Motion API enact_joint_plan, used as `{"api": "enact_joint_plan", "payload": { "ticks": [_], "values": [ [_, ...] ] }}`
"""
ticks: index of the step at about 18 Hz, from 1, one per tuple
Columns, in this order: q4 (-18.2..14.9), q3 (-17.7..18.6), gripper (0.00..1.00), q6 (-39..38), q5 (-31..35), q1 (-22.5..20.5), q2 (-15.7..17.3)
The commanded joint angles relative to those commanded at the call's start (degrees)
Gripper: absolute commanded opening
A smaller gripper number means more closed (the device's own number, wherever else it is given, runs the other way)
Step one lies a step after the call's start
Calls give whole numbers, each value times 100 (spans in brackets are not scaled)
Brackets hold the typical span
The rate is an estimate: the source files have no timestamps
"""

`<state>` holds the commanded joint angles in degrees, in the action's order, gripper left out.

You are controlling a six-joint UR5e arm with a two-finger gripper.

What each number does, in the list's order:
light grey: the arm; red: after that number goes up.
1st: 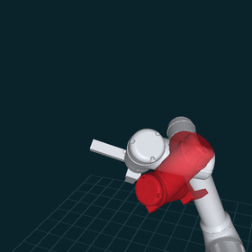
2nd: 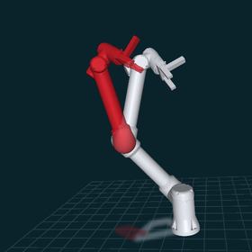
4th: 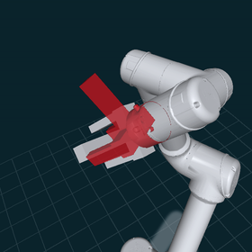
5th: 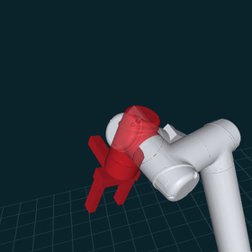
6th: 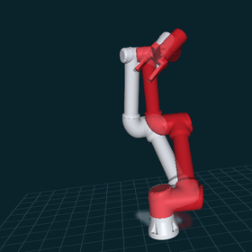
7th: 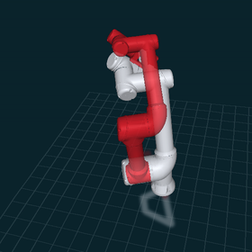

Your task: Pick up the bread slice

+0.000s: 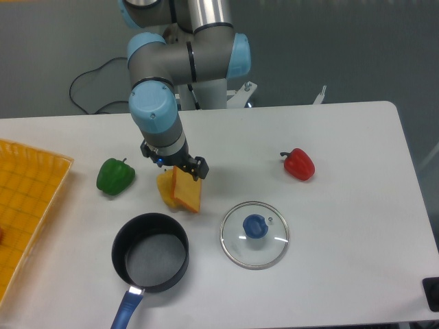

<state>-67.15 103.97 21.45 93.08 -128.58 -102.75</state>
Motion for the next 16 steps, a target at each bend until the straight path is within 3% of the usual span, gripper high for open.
{"api": "enact_joint_plan", "payload": {
  "ticks": [5,13,15,16],
  "values": [
    [184,-17,100,-53,35,53,-140],
    [194,-44,99,-27,17,141,-360],
    [202,-61,96,-1,17,141,-413],
    [202,-61,90,25,17,141,-430]
  ]
}}
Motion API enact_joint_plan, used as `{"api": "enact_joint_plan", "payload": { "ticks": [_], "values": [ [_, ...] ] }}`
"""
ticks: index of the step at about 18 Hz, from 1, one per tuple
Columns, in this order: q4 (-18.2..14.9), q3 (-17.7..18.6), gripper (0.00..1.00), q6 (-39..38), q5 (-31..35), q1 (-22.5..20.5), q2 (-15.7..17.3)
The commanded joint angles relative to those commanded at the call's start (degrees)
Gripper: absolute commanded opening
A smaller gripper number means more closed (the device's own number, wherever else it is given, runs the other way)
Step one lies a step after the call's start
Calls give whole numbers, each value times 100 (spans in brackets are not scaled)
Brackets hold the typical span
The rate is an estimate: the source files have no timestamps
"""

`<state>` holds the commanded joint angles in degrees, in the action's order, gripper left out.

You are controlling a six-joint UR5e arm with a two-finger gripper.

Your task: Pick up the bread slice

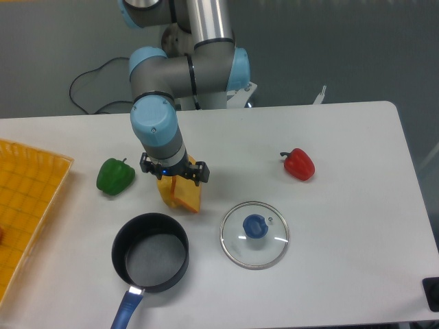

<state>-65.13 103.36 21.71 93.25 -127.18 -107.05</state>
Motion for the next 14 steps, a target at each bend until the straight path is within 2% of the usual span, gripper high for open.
{"api": "enact_joint_plan", "payload": {
  "ticks": [3,6,9,11,14],
  "values": [
    [-17,-18,73,35,-9,0,0],
    [-18,-9,72,53,9,0,-18],
    [-26,-9,65,53,0,0,-9],
    [-26,-9,49,53,-9,0,-18],
    [-53,-17,31,44,-18,9,-9]
  ]
}}
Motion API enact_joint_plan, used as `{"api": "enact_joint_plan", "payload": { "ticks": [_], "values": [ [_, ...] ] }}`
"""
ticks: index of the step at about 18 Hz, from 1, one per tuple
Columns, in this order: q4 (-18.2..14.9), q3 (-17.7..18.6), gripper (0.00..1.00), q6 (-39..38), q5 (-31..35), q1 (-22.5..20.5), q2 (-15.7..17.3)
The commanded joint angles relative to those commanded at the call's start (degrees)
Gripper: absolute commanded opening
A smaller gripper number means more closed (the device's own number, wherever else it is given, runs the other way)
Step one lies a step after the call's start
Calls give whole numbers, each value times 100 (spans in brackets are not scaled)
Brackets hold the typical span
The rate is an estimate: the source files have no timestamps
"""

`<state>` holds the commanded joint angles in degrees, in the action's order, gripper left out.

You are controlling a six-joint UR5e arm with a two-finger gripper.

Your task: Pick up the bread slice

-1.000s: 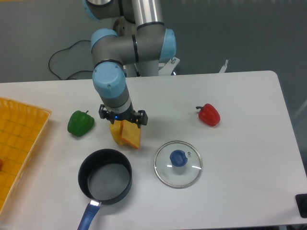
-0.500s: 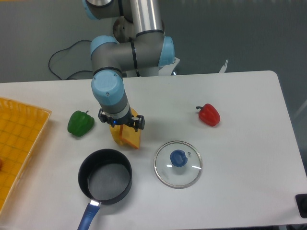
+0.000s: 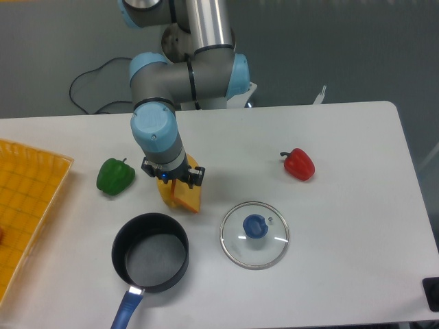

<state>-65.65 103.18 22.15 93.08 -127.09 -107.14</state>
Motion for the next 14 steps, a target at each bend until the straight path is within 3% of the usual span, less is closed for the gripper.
{"api": "enact_joint_plan", "payload": {
  "ticks": [3,5,9,14],
  "values": [
    [-26,-9,16,0,-9,-9,0],
    [-44,-26,11,-9,-18,-9,0],
    [-88,-158,10,-9,-9,-9,17],
    [-570,-517,6,17,0,-53,44]
  ]
}}
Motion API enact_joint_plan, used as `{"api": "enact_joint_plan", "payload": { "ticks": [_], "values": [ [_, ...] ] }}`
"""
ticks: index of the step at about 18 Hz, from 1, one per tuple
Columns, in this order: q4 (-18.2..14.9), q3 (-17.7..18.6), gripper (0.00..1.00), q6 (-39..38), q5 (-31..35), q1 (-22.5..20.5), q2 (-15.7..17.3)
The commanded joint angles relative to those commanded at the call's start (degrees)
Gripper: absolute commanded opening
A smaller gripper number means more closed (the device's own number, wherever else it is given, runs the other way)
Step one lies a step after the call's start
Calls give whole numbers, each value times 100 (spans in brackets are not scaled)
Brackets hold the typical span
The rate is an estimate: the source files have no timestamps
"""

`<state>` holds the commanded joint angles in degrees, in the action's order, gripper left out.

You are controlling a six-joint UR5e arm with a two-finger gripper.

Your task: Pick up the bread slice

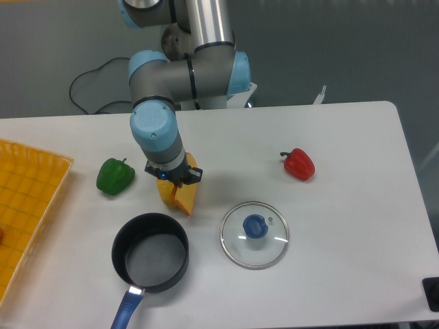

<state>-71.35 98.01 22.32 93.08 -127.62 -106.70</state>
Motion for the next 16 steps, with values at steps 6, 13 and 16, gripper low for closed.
{"api": "enact_joint_plan", "payload": {
  "ticks": [6,13,16],
  "values": [
    [-730,-809,6,650,-26,-105,35],
    [-757,-1108,6,1887,-229,-167,44],
    [-748,-1152,4,2793,-211,-263,123]
  ]
}}
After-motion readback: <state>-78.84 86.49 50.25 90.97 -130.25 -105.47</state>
